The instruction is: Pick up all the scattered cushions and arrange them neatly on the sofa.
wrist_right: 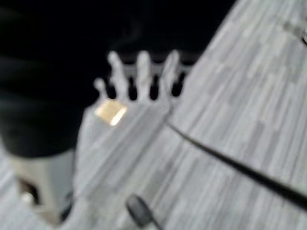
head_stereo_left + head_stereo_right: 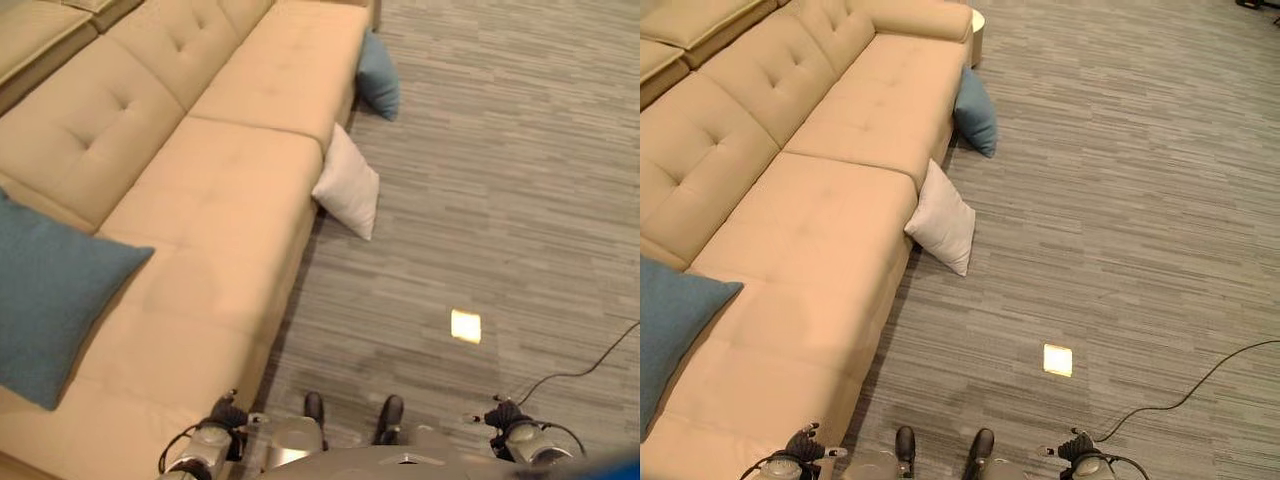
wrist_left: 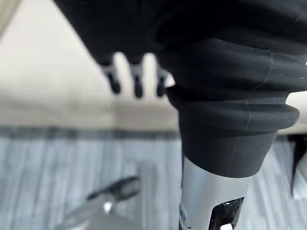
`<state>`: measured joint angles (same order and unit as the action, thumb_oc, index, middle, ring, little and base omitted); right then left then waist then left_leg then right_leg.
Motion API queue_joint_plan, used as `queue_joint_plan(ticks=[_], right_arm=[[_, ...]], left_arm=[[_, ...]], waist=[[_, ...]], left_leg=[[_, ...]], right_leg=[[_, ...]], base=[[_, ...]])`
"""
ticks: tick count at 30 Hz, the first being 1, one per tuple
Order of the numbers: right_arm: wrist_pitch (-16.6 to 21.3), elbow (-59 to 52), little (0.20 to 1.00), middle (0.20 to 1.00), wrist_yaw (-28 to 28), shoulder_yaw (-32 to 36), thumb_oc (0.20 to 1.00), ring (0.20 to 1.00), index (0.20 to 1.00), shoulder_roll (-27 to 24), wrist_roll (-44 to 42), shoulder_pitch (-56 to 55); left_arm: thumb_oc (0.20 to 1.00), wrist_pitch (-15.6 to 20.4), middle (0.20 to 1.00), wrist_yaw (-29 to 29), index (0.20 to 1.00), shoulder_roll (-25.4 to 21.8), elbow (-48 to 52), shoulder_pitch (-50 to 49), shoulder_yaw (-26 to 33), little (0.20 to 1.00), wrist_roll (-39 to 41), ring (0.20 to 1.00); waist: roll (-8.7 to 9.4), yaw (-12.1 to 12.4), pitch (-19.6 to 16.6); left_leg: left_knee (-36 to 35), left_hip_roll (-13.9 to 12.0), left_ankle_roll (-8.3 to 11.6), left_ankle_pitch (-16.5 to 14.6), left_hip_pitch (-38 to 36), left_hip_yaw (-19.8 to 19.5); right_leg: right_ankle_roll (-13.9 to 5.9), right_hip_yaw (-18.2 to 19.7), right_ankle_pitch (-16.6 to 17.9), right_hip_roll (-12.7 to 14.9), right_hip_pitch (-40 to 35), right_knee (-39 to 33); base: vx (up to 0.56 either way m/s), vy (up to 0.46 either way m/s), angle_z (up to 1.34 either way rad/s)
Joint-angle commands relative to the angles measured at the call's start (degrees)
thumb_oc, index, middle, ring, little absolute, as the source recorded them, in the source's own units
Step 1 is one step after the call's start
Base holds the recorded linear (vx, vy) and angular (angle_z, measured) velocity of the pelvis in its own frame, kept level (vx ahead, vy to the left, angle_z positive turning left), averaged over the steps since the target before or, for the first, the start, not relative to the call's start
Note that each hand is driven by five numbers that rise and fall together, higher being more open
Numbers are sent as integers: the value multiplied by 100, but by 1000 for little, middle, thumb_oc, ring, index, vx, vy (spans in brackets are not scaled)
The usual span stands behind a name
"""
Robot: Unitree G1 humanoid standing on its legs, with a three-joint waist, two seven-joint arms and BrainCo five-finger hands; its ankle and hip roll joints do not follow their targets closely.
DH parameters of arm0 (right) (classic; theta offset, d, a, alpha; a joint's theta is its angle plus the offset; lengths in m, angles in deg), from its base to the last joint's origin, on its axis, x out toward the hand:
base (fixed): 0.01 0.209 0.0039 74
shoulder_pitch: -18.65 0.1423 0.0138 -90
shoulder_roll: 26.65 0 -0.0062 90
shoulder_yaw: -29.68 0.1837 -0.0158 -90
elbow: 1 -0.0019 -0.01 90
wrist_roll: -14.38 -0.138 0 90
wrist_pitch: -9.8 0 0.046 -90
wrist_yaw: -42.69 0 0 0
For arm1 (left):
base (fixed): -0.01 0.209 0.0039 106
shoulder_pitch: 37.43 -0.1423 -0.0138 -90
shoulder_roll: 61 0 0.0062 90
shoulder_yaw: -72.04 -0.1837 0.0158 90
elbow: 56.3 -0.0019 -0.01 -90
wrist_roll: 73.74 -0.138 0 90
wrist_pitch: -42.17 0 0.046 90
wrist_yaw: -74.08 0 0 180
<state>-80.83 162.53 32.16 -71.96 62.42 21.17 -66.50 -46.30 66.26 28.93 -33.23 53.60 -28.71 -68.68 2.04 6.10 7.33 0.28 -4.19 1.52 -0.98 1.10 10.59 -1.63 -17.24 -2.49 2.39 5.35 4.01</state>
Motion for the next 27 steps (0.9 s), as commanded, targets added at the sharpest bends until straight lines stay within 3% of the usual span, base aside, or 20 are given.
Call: queue_joint_plan(ticks=[1, 4, 5, 7, 11, 14, 16, 18, 19, 20, 22, 25, 27], right_arm=[[62, 48, 1000, 1000, -131, 19, 1000, 1000, 1000, -321, -233, 179], [49, 83, 1000, 1000, -154, 71, 1000, 1000, 1000, -358, -280, 135], [32, 92, 1000, 1000, -162, 123, 1000, 1000, 1000, -372, -346, 73], [24, 128, 1000, 1000, -173, 144, 1000, 1000, 1000, -368, -365, 74], [13, 129, 1000, 1000, -175, 165, 1000, 1000, 1000, -392, -384, 42], [-4, 141, 1000, 1000, -143, 149, 1000, 1000, 1000, -356, -332, 28], [9, 107, 1000, 1000, -147, 157, 1000, 1000, 1000, -277, -280, 56], [38, 30, 1000, 1000, -160, 103, 1000, 1000, 1000, -254, -204, 148], [38, 31, 1000, 1000, -160, 104, 1000, 1000, 1000, -255, -204, 149], [63, -92, 1000, 1000, -150, 79, 1000, 1000, 1000, -220, -245, 228], [67, -143, 1000, 1000, -159, 75, 1000, 1000, 1000, -205, -268, 273], [81, -209, 1000, 1000, -171, 24, 1000, 1000, 1000, -181, -264, 330], [89, -237, 1000, 1000, -179, 37, 1000, 1000, 1000, -172, -359, 355]], left_arm=[[1000, 103, 1000, -48, 1000, 67, -1, 466, -47, 1000, -127, 1000], [1000, 84, 1000, -38, 1000, 105, 7, 498, -143, 1000, -150, 1000], [1000, 81, 1000, -30, 1000, 131, 13, 517, -211, 1000, -129, 1000], [1000, 75, 1000, -4, 1000, 124, 78, 504, -218, 1000, -42, 1000], [1000, 40, 1000, -3, 1000, 130, 32, 438, -205, 1000, -106, 1000], [1000, 39, 1000, -15, 1000, 113, 21, 393, -141, 1000, -70, 1000], [1000, 45, 1000, -7, 1000, 79, 77, 365, -124, 1000, -22, 1000], [1000, 58, 1000, -3, 1000, 20, 231, 409, -139, 1000, 41, 1000], [1000, 57, 1000, -3, 1000, 21, 231, 410, -139, 1000, 41, 1000], [1000, 72, 1000, -6, 1000, -31, 366, 475, -186, 1000, 112, 1000], [1000, 72, 1000, -24, 1000, -58, 416, 523, -217, 1000, 110, 1000], [1000, 98, 1000, -51, 1000, -63, 431, 622, -247, 1000, 138, 1000], [1000, 109, 1000, -57, 1000, -54, 366, 685, -259, 1000, 69, 1000]], waist=[[128, -54, 68], [161, -70, 149], [174, -32, 204], [194, 33, 148], [136, 185, 102], [159, 196, 23], [257, 254, -48], [242, 242, -6], [236, 244, -18], [160, 135, 68], [102, 77, 114], [-4, 2, 167], [36, -134, 222]], left_leg=[[834, 364, 29, -187, 365, -711], [1406, 325, 72, -164, 587, -739], [1572, 444, 78, -68, 813, -906], [1146, 621, 25, 24, 1110, -946], [322, 666, 128, 738, 1575, -804], [288, 652, 30, 717, 1424, -856], [348, 699, -130, 534, 1245, -766], [213, 714, -257, 413, 941, -719], [212, 706, -254, 419, 956, -719], [85, 672, -321, 354, 679, -734], [-11, 630, -344, 308, 500, -742], [-220, 559, -315, 210, 141, -749], [-338, 614, -230, 80, -157, -849]], right_leg=[[-374, 292, 187, 93, -314, -285], [-299, 284, 152, 69, -480, -363], [-257, 276, 115, 83, -596, -383], [-300, 360, 58, 30, -754, -514], [-328, 677, -156, -232, -1184, -712], [-352, 724, -318, -207, -1266, -600], [-535, 738, -283, -31, -1141, 158], [-778, 651, 140, 138, -661, 1093], [-775, 653, 152, 129, -647, 1085], [-909, 598, 465, 163, -287, 1854], [-872, 461, 456, 262, -49, 2102], [-677, 60, 323, 482, 313, 1617], [-676, 202, 483, 404, 410, 311]], base=[[34, -207, 31], [70, -147, 12], [210, -106, -13], [294, -92, -5], [406, 9, -23], [337, 89, -58], [363, 157, -59], [209, 123, -38], [251, 153, -49], [249, 155, -39], [207, 119, -11], [276, 33, 35], [415, -81, 16]])
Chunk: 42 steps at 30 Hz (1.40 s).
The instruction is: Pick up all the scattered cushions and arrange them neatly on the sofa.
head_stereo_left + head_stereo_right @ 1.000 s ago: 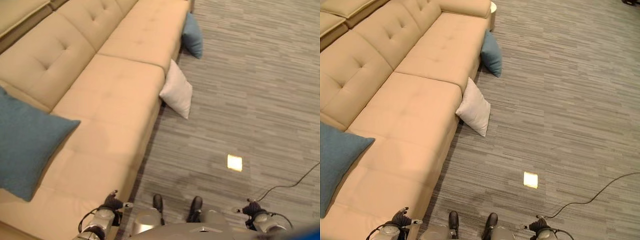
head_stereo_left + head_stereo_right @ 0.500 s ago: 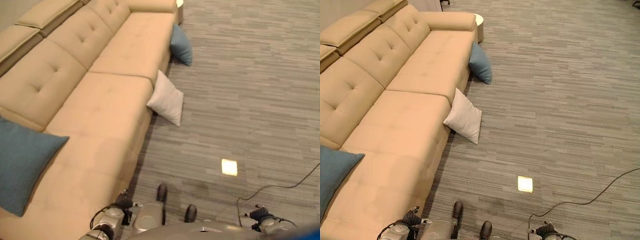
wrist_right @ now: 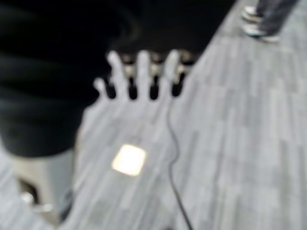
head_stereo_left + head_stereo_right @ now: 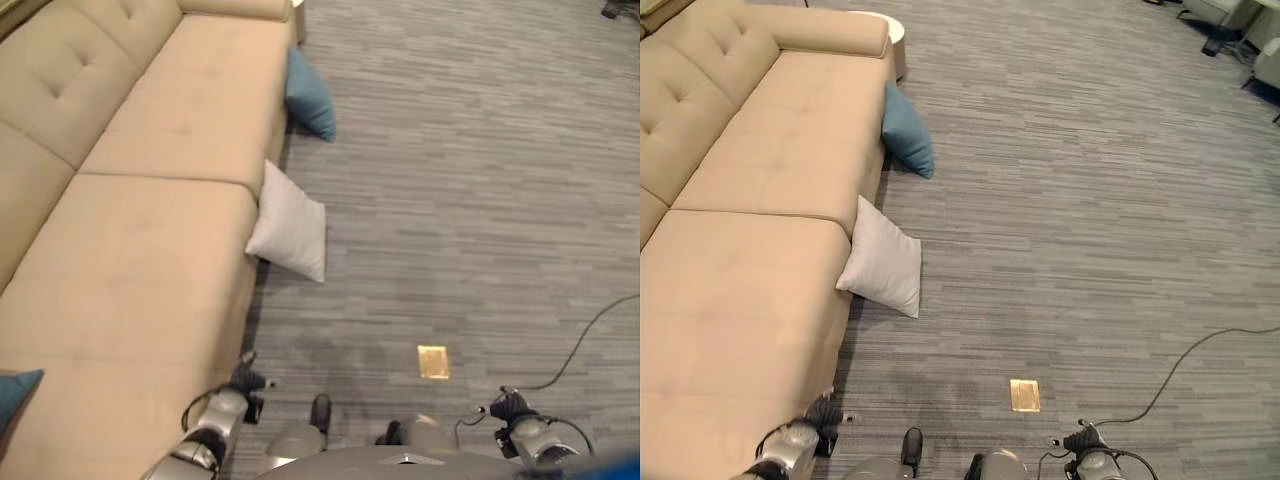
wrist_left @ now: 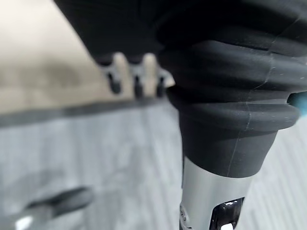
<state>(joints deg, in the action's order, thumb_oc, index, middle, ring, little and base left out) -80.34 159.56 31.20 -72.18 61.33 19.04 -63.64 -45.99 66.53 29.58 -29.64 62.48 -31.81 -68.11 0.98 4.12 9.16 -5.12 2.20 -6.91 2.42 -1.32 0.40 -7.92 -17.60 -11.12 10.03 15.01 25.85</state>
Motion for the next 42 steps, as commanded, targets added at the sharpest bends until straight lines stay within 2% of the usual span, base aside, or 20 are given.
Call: queue_joint_plan(ticks=[1, 5, 6, 8, 10, 12, 13, 14, 15, 16, 19, 22, 25, 28, 29, 32, 35, 39, 41, 42], right_arm=[[36, 58, 1000, 1000, -79, 64, 1000, 1000, 1000, -66, -163, 80], [4, 37, 1000, 1000, -91, 23, 1000, 1000, 1000, -47, -95, 146], [22, -19, 1000, 1000, -71, 19, 1000, 1000, 1000, -36, -132, 142], [50, -34, 1000, 1000, -43, 35, 1000, 1000, 1000, -53, -173, 93], [54, 23, 1000, 1000, -19, 40, 1000, 1000, 1000, -62, -148, -3], [66, 70, 1000, 1000, 11, 18, 1000, 1000, 1000, -88, -129, -131], [66, 70, 1000, 1000, 12, 18, 1000, 1000, 1000, -88, -129, -131], [111, -5, 1000, 1000, -46, 60, 1000, 1000, 1000, -143, -285, -163], [133, -57, 1000, 1000, -98, 75, 1000, 1000, 1000, -197, -390, -144], [124, -68, 1000, 1000, -117, 65, 1000, 1000, 1000, -213, -397, -129], [116, -69, 1000, 1000, -115, 72, 1000, 1000, 1000, -222, -434, -124], [145, -123, 1000, 1000, -118, 112, 1000, 1000, 1000, -233, -472, -174], [158, -126, 1000, 1000, -113, 90, 1000, 1000, 1000, -221, -422, -182], [141, -131, 1000, 1000, -84, 16, 1000, 1000, 1000, -193, -288, -178], [156, -158, 1000, 1000, -51, 26, 1000, 1000, 1000, -153, -258, -131], [178, -233, 1000, 1000, -44, 38, 1000, 1000, 1000, -131, -228, -31], [201, -315, 1000, 1000, -39, -15, 1000, 1000, 1000, -83, -230, 83], [227, -417, 1000, 1000, -29, -133, 1000, 1000, 1000, -81, -186, 153], [223, -471, 1000, 1000, -14, -174, 1000, 1000, 1000, -80, -225, 177], [223, -471, 1000, 1000, -14, -175, 1000, 1000, 1000, -79, -225, 177]], left_arm=[[1000, 77, 1000, -85, 1000, -118, -16, -193, 70, 1000, -15, 1000], [1000, 86, 1000, -76, 1000, -95, -179, -230, 174, 1000, -45, 1000], [1000, 82, 1000, -79, 1000, -72, -290, -255, 184, 1000, -68, 1000], [1000, 78, 1000, -56, 1000, -60, -294, -266, 163, 1000, -74, 1000], [1000, 98, 1000, -26, 1000, 3, -317, -328, 174, 1000, -27, 1000], [1000, 68, 1000, -3, 1000, 66, -371, -430, 162, 1000, -15, 1000], [1000, 68, 1000, -3, 1000, 67, -371, -430, 162, 1000, -15, 1000], [1000, 51, 1000, 29, 1000, 69, -249, -366, 37, 1000, -14, 1000], [1000, 71, 1000, 44, 1000, 75, -105, -278, -54, 1000, 75, 1000], [1000, 60, 1000, 45, 1000, 76, -67, -250, -89, 1000, 112, 1000], [1000, 62, 1000, 59, 1000, 60, -3, -234, -150, 1000, 120, 1000], [1000, 31, 1000, 65, 1000, 75, -98, -291, -183, 1000, -95, 1000], [1000, 13, 1000, 39, 1000, 64, -264, -399, -75, 1000, -162, 1000], [1000, -2, 1000, 26, 1000, 27, -329, -501, 51, 1000, -135, 1000], [1000, 0, 1000, 41, 1000, 4, -358, -545, 102, 1000, -97, 1000], [1000, -12, 1000, 29, 1000, -80, -326, -498, 98, 1000, -109, 1000], [1000, 11, 1000, -12, 1000, -162, -185, -428, 76, 1000, -48, 1000], [1000, 60, 1000, -47, 1000, -190, -76, -354, 88, 1000, 46, 1000], [1000, 68, 1000, -66, 1000, -195, -57, -316, 94, 1000, 45, 1000], [1000, 68, 1000, -66, 1000, -195, -57, -316, 94, 1000, 44, 1000]], waist=[[164, 25, 27], [148, -88, 23], [167, -238, -5], [175, -291, -31], [194, -313, -148], [186, -368, -270], [183, -375, -267], [278, -318, -100], [408, -182, 127], [444, -112, 188], [414, -31, 171], [256, -23, 76], [202, 90, 24], [222, 134, -49], [267, 200, -114], [296, 206, -58], [186, 127, 19], [155, 85, 64], [204, -5, 83], [205, -7, 74]], left_leg=[[183, -12, 637, -300, 29, 133], [53, -61, 695, -422, -257, 4], [21, -37, 691, -503, -372, -133], [16, -49, 701, -576, -475, -248], [33, -117, 738, -716, -642, -357], [931, -237, 926, -738, -563, -491], [950, -240, 928, -749, -557, -498], [2391, -283, 1093, -328, 183, -370], [3275, -259, 997, -276, 847, -235], [3302, -258, 945, -298, 1085, -132], [2504, -206, 890, -427, 1433, 172], [1175, -302, 936, 175, 1481, 503], [875, -254, 1012, 512, 1652, 599], [886, -191, 867, 342, 1483, 483], [940, -113, 785, 201, 1390, 471], [1022, -3, 549, -91, 1116, 437], [989, -16, 440, -288, 763, 308], [886, 56, 482, -474, 396, 59], [899, 146, 520, -559, 298, -161], [897, 147, 520, -552, 309, -163]], right_leg=[[-93, 300, 1513, -355, -487, -2238], [-249, 481, 1887, -332, -133, -2826], [-253, 1027, 1969, -460, 16, -2691], [-199, 1299, 1895, -539, -48, -2564], [-117, 1242, 1885, -529, -81, -2407], [65, 1181, 1657, -633, -328, -2245], [66, 1173, 1657, -634, -334, -2247], [219, 1101, 1577, -602, -665, -2334], [362, 974, 1461, -578, -884, -2410], [403, 914, 1394, -560, -961, -2439], [372, 749, 1230, -613, -1209, -2594], [354, 625, 1018, -809, -1492, -2731], [345, 670, 804, -911, -1780, -2718], [303, 699, 613, -851, -1824, -2414], [171, 671, 552, -757, -1788, -1994], [-52, 657, 925, -500, -1361, -622], [-18, 660, 1169, -412, -826, 138], [83, 646, 1073, -312, -603, -738], [37, 1101, 1235, -407, -475, -1480], [37, 1099, 1245, -407, -469, -1492]], base=[[343, -88, 19], [274, -68, 18], [306, -80, 8], [287, -114, 36], [428, -243, 92], [410, -257, 75], [200, -259, 47], [140, -379, 79], [182, -454, 61], [157, -299, 33], [245, -103, 40], [329, 18, 33], [367, 69, 24], [315, 120, -36], [297, 155, -42], [273, 201, -20], [189, 132, 9], [296, 8, 48], [240, -73, 51], [288, -87, 92]])
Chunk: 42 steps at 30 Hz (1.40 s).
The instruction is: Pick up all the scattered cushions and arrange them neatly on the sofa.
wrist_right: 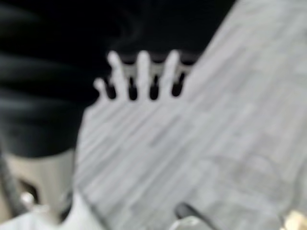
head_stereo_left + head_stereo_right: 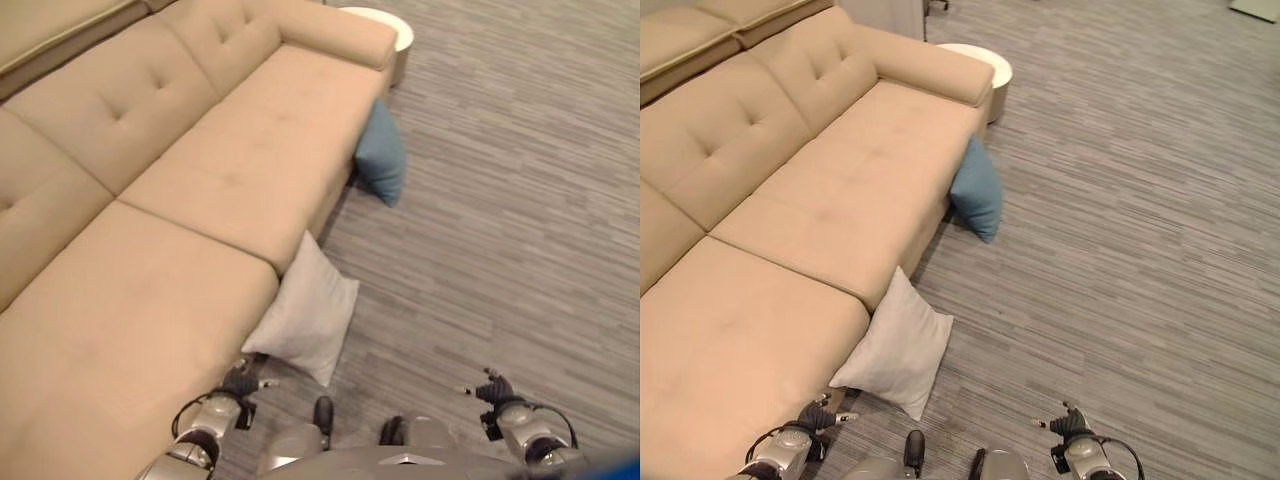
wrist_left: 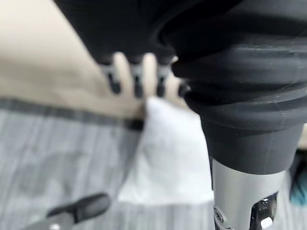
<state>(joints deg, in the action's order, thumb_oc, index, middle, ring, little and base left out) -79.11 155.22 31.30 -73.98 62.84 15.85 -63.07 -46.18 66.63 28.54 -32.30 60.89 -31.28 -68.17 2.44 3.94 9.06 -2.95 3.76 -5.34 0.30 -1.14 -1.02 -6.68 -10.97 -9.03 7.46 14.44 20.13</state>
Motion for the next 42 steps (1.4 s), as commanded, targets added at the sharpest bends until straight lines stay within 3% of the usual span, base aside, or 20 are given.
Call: queue_joint_plan(ticks=[1, 4, 5, 6, 9, 10, 12, 14, 15, 17, 18, 19, 21, 25, 27, 28, 31, 33, 35, 42], right_arm=[[82, -87, 1000, 1000, -10, -28, 1000, 1000, 1000, -258, 100, 122], [91, -107, 1000, 1000, -14, -56, 1000, 1000, 1000, -271, 128, 108], [92, -106, 1000, 1000, -14, -56, 1000, 1000, 1000, -272, 128, 108], [105, -140, 1000, 1000, -23, -66, 1000, 1000, 1000, -288, 125, 94], [141, -197, 1000, 1000, -17, -92, 1000, 1000, 1000, -280, 141, 45], [189, -233, 1000, 1000, -50, -94, 1000, 1000, 1000, -281, 68, -10], [198, -297, 1000, 1000, -86, -101, 1000, 1000, 1000, -297, 18, 1], [209, -342, 1000, 1000, -118, -115, 1000, 1000, 1000, -337, -5, 22], [221, -379, 1000, 1000, -145, -95, 1000, 1000, 1000, -371, -54, 17], [222, -378, 1000, 1000, -145, -96, 1000, 1000, 1000, -371, -54, 18], [216, -375, 1000, 1000, -161, -45, 1000, 1000, 1000, -377, -99, 6], [174, -343, 1000, 1000, -142, 8, 1000, 1000, 1000, -347, -115, -40], [168, -320, 1000, 1000, -118, 3, 1000, 1000, 1000, -320, -96, -65], [141, -299, 1000, 1000, -97, -57, 1000, 1000, 1000, -211, 8, -28], [158, -289, 1000, 1000, -66, -44, 1000, 1000, 1000, -154, 43, -15], [152, -325, 1000, 1000, -49, -103, 1000, 1000, 1000, -121, 115, 24], [164, -415, 1000, 1000, -57, -98, 1000, 1000, 1000, -62, 61, 88], [173, -477, 1000, 1000, -64, -117, 1000, 1000, 1000, -85, 50, 104], [183, -538, 1000, 1000, -77, -161, 1000, 1000, 1000, -131, 53, 119], [191, -648, 1000, 1000, -86, -200, 1000, 1000, 1000, -216, 117, 64]], left_arm=[[1000, 109, 1000, -45, 1000, -78, 213, -146, 27, 1000, 48, 1000], [1000, 142, 1000, -54, 1000, -62, 160, -176, 21, 1000, 37, 1000], [1000, 142, 1000, -54, 1000, -61, 160, -177, 21, 1000, 37, 1000], [1000, 162, 1000, -58, 1000, -63, 149, -193, -14, 1000, 48, 1000], [1000, 171, 1000, -71, 1000, -69, 128, -260, 41, 1000, 88, 1000], [1000, 197, 1000, -79, 1000, -81, 153, -221, 61, 1000, 238, 1000], [1000, 174, 1000, -95, 1000, -78, 147, -158, 52, 1000, 329, 1000], [1000, 170, 1000, -104, 1000, -71, 203, -113, 12, 1000, 340, 1000], [1000, 156, 1000, -87, 1000, -49, 258, -83, -20, 1000, 368, 1000], [1000, 156, 1000, -87, 1000, -49, 258, -84, -20, 1000, 368, 1000], [1000, 127, 1000, -60, 1000, -15, 260, -71, -56, 1000, 332, 1000], [1000, 102, 1000, 0, 1000, -4, 269, -85, -75, 1000, 239, 1000], [1000, 100, 1000, 28, 1000, 5, 208, -176, -56, 1000, 162, 1000], [1000, 76, 1000, 5, 1000, 19, 70, -389, 124, 1000, 190, 1000], [1000, 61, 1000, 22, 1000, -10, -10, -438, 177, 1000, 178, 1000], [1000, 65, 1000, 27, 1000, -41, 10, -481, 209, 1000, 173, 1000], [1000, 92, 1000, -18, 1000, -130, 13, -365, 151, 1000, 158, 1000], [1000, 127, 1000, -39, 1000, -142, 68, -311, 91, 1000, 151, 1000], [1000, 169, 1000, -64, 1000, -163, 141, -203, 29, 1000, 159, 1000], [1000, 174, 1000, -112, 1000, -153, 116, -180, 97, 1000, 295, 1000]], waist=[[96, -77, 79], [116, -168, 81], [111, -178, 86], [150, -185, 82], [218, -94, 61], [211, -4, -4], [208, -30, -18], [228, -53, 23], [262, -78, 104], [261, -82, 103], [283, -174, 133], [273, -261, 75], [256, -193, 24], [273, -74, -64], [274, -52, -49], [230, 22, -4], [157, -122, 50], [107, -186, 30], [121, -271, 3], [186, -243, -36]], left_leg=[[720, 92, 392, -431, 220, -310], [737, 150, 448, -498, 123, -776], [737, 146, 449, -502, 115, -788], [742, 189, 477, -484, 111, -1099], [670, 175, 556, -399, 152, -1392], [546, -8, 769, -198, 328, -1690], [570, -156, 872, -118, 524, -1721], [759, -289, 921, -126, 754, -1561], [1039, -336, 907, -128, 984, -1029], [1053, -334, 907, -135, 992, -1032], [1171, -467, 844, -99, 1115, 34], [1035, -555, 779, -69, 1069, 802], [933, -269, 718, -99, 1054, 784], [670, -155, 629, -136, 883, 638], [615, -200, 609, -94, 827, 652], [551, -214, 513, -131, 670, 579], [397, -229, 483, -43, 531, 298], [296, -233, 504, -31, 437, 149], [293, -186, 539, -63, 411, -38], [247, -246, 742, 64, 571, -305]], right_leg=[[-180, 1048, 1270, -160, -253, -1427], [-303, 1683, 1459, -269, -72, -1511], [-301, 1671, 1451, -270, -82, -1507], [-314, 1762, 1442, -331, -100, -1378], [-227, 1322, 1291, -266, -368, -1471], [-83, 1053, 1050, -345, -480, -1492], [-21, 702, 945, -319, -583, -1523], [54, 447, 875, -321, -697, -1614], [101, 214, 892, -299, -831, -1743], [101, 211, 893, -299, -833, -1746], [102, -136, 943, -256, -964, -1902], [92, -379, 969, -276, -1043, -2036], [80, -413, 973, -342, -1086, -2054], [25, -392, 916, -354, -1084, -1888], [-33, -441, 853, -282, -1025, -1468], [-166, -459, 831, -136, -850, -808], [-261, 190, 897, -260, -522, -296], [-171, 595, 818, -306, -499, -592], [-165, 1189, 1035, -261, -493, -1232], [-83, 941, 984, -280, -731, -1672]], base=[[280, -85, 105], [252, -101, 102], [177, -135, 143], [146, -145, 161], [95, -257, 159], [54, -388, 100], [4, -386, 145], [-69, -275, 208], [-51, -118, 184], [-52, -106, 92], [-69, -148, 39], [-58, -146, 93], [33, -23, 138], [68, 57, -29], [102, 127, -31], [78, 150, -7], [73, 75, 3], [99, -10, 48], [120, -99, 50], [14, -141, 54]])
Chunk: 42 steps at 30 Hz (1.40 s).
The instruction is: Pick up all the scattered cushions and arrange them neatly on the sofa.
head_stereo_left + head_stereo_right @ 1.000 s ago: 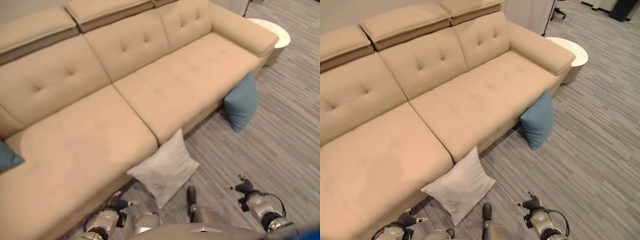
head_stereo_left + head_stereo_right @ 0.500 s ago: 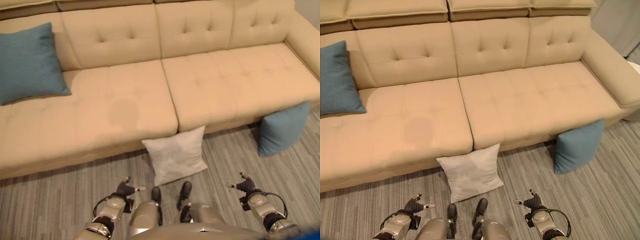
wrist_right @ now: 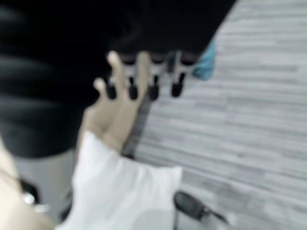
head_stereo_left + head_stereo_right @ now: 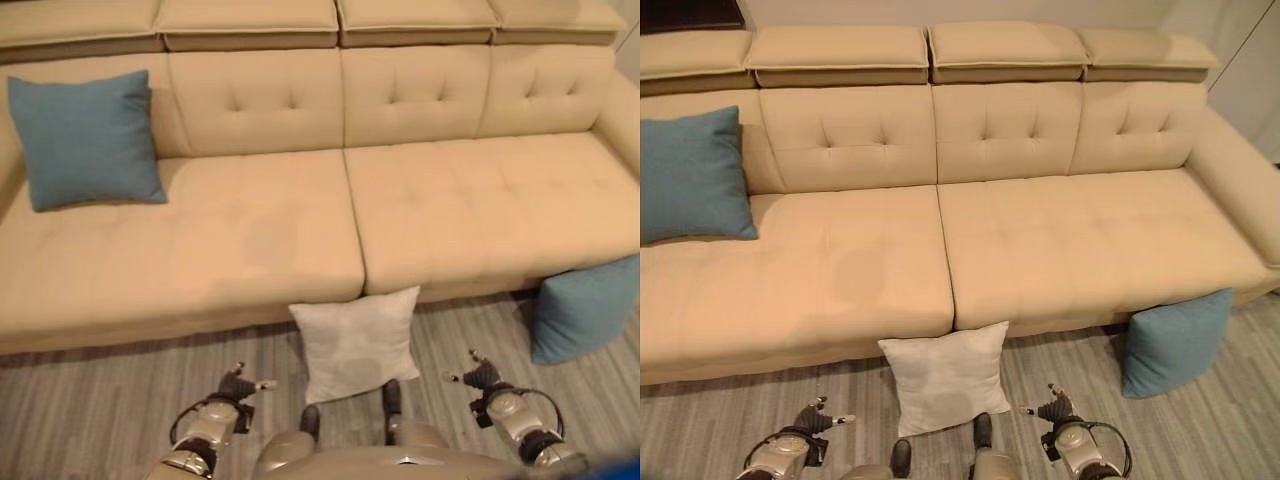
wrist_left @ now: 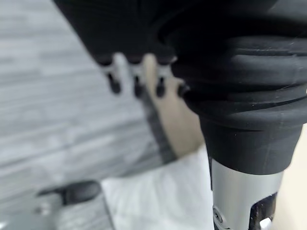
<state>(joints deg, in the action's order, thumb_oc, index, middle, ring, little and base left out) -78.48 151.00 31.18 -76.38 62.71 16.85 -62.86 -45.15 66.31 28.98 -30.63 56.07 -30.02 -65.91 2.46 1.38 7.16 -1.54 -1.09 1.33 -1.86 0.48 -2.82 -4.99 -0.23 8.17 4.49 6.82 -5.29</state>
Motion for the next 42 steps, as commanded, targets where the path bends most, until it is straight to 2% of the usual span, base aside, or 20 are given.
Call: queue_joint_plan(ticks=[1, 4, 7, 8, 9, 10, 11, 15, 18, 19, 22, 23, 24, 25, 31, 38, 40, 42], right_arm=[[133, -307, 1000, 1000, -85, 55, 1000, 1000, 1000, -235, 20, -2], [162, -567, 1000, 1000, -140, 60, 1000, 1000, 1000, -332, 5, -22], [201, -716, 1000, 1000, -188, 78, 1000, 1000, 1000, -418, -59, -55], [203, -685, 1000, 1000, -205, 87, 1000, 1000, 1000, -444, -84, -68], [200, -653, 1000, 1000, -216, 104, 1000, 1000, 1000, -458, -96, -72], [190, -588, 1000, 1000, -216, 121, 1000, 1000, 1000, -474, -109, -59], [156, -417, 1000, 1000, -216, 130, 1000, 1000, 1000, -414, -122, -64], [135, -325, 1000, 1000, -213, 74, 1000, 1000, 1000, -369, -88, 29], [99, -200, 1000, 1000, -217, 20, 1000, 1000, 1000, -276, -61, 134], [100, -172, 1000, 1000, -223, -4, 1000, 1000, 1000, -200, -64, 203], [99, -109, 1000, 1000, -215, -42, 1000, 1000, 1000, -120, -64, 277], [99, -109, 1000, 1000, -215, -42, 1000, 1000, 1000, -119, -64, 278], [106, -126, 1000, 1000, -194, -78, 1000, 1000, 1000, -85, -74, 321], [117, -90, 1000, 1000, -187, -86, 1000, 1000, 1000, -75, -62, 297], [120, -105, 1000, 1000, -198, -58, 1000, 1000, 1000, -153, 0, 242], [92, -110, 1000, 1000, -162, 0, 1000, 1000, 1000, -179, 16, 85], [106, -102, 1000, 1000, -182, 30, 1000, 1000, 1000, -196, -39, 105], [123, -145, 1000, 1000, -281, 43, 1000, 1000, 1000, -219, -153, 284]], left_arm=[[1000, 53, 1000, -90, 1000, -187, -64, 299, -22, 1000, 82, 1000], [1000, 70, 1000, -166, 1000, -156, 47, 373, -6, 1000, 273, 1000], [1000, 88, 1000, -196, 1000, -128, 196, 471, -110, 1000, 311, 1000], [1000, 91, 1000, -202, 1000, -77, 299, 560, -198, 1000, 350, 1000], [1000, 101, 1000, -207, 1000, -40, 305, 594, -230, 1000, 351, 1000], [1000, 110, 1000, -188, 1000, 7, 371, 652, -294, 1000, 371, 1000], [1000, 109, 1000, -171, 1000, 42, 343, 645, -340, 1000, 373, 1000], [1000, 107, 1000, -157, 1000, 97, 362, 575, -357, 1000, 401, 1000], [1000, 100, 1000, -167, 1000, 75, 240, 553, -329, 1000, 388, 1000], [1000, 105, 1000, -182, 1000, 51, 172, 555, -279, 1000, 385, 1000], [1000, 129, 1000, -218, 1000, -58, 153, 548, -190, 1000, 375, 1000], [1000, 129, 1000, -218, 1000, -59, 153, 548, -190, 1000, 375, 1000], [1000, 131, 1000, -239, 1000, -171, 139, 574, -135, 1000, 360, 1000], [1000, 133, 1000, -247, 1000, -201, 125, 576, -121, 1000, 344, 1000], [1000, 127, 1000, -219, 1000, -149, -14, 409, 28, 1000, 348, 1000], [1000, 64, 1000, -192, 1000, -43, -95, 321, 23, 1000, 248, 1000], [1000, 64, 1000, -260, 1000, -35, -32, 393, -5, 1000, 280, 1000], [1000, 93, 1000, -418, 1000, -83, 82, 605, -3, 1000, 466, 1000]], waist=[[167, 2, 156], [96, -2, 256], [37, -52, 346], [19, -74, 397], [37, -96, 402], [97, -150, 408], [105, -210, 330], [97, -203, 303], [149, -159, 346], [191, -119, 383], [195, -61, 395], [197, -58, 395], [145, -56, 417], [134, -39, 399], [87, 23, 241], [45, -35, 182], [41, -48, 271], [33, -47, 555]], left_leg=[[39, 193, 137, 350, 432, -207], [-110, 80, 304, 570, 589, -403], [-185, 21, 384, 766, 727, -512], [-220, 25, 393, 878, 858, -428], [-170, 46, 361, 857, 919, -334], [195, 138, 255, 639, 985, -116], [178, 165, 216, 534, 911, -36], [67, 242, 151, 480, 853, -106], [80, 304, 51, 378, 807, 13], [81, 322, 16, 340, 798, 171], [-76, 306, -28, 388, 739, 324], [-78, 307, -28, 389, 738, 327], [-152, 271, -41, 471, 745, 364], [-155, 288, -43, 465, 730, 358], [-239, 288, 15, 451, 535, 406], [-285, 259, 40, 427, 361, 338], [-245, 244, 41, 416, 399, 299], [31, 248, 27, 416, 769, 273]], right_leg=[[-210, -236, -782, -6, -13, 848], [-108, -549, -900, -62, 86, 901], [-12, -629, -960, -155, 208, 968], [14, -722, -950, -146, 241, 934], [11, -779, -914, -117, 256, 896], [3, -850, -827, -16, 315, 850], [-28, -886, -754, -5, 337, 768], [-88, -707, -678, -17, 338, 720], [-158, -559, -634, 49, 324, 722], [-228, -430, -536, 84, 382, 741], [-288, -377, -549, 92, 513, 972], [-288, -373, -552, 92, 517, 978], [-296, -360, -718, 17, 593, 1423], [-289, -374, -811, 9, 526, 1449], [-210, -479, -751, 57, 131, 801], [-179, -567, -799, 42, -121, 621], [-158, -588, -845, 37, -41, 718], [-124, -590, -891, 42, 392, 1091]], base=[[-6, -174, 44], [-83, -203, 49], [-81, -121, 42], [-141, -91, 23], [-160, -54, 55], [-105, -2, 84], [-75, 10, 72], [44, 117, 3], [7, 181, -38], [-39, 157, -51], [-28, 122, -60], [-49, 136, -44], [-30, 74, -30], [-36, 90, -21], [50, 0, -8], [34, -31, 6], [-48, -49, 10], [-267, -33, 1]])
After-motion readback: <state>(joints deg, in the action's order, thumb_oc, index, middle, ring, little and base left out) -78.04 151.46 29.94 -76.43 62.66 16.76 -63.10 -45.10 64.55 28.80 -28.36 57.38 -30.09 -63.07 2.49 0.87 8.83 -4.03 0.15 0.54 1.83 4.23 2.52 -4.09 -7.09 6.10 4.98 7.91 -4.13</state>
